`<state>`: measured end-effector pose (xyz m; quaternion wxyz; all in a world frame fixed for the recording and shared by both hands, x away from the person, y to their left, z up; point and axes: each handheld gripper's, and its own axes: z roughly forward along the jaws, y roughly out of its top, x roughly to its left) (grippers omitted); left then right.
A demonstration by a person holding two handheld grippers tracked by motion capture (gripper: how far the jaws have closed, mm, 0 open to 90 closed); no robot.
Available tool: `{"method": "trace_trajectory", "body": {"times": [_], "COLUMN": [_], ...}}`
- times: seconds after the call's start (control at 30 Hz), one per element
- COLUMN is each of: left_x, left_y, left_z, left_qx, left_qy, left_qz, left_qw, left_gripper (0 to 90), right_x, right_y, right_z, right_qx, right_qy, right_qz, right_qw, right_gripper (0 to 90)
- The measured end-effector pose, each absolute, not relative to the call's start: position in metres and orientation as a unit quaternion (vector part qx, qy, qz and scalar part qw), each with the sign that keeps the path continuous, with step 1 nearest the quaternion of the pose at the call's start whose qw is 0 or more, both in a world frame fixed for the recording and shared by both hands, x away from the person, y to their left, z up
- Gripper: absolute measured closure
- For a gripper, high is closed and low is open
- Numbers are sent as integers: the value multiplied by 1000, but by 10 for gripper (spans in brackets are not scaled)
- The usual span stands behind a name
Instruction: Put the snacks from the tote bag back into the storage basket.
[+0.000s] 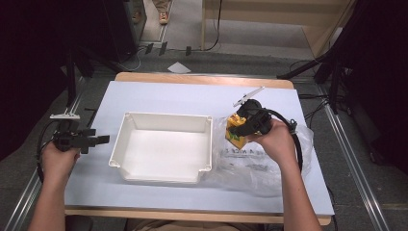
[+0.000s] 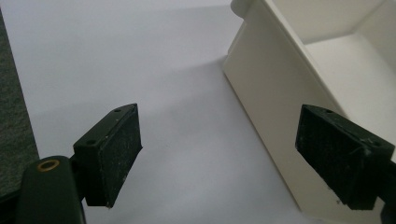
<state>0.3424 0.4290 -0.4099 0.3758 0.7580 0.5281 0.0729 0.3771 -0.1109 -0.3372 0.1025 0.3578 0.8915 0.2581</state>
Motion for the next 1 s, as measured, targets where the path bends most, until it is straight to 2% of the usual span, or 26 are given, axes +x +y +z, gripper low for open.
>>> {"method": "trace_trajectory", "body": {"times": [1.0], "left_x": [342], "left_y": [429], "left_z": [-409], "left_qx": [757], "left_qy": [529], "left_qz": [73], "left_qw": [376], "left_gripper": [151], "right_x": [381], "right_y": [-84], "right_z": [-318], "right_qx": [326], "right_qy": [900], "right_qz": [271], "right_qw": [99], "right_gripper": [525]}}
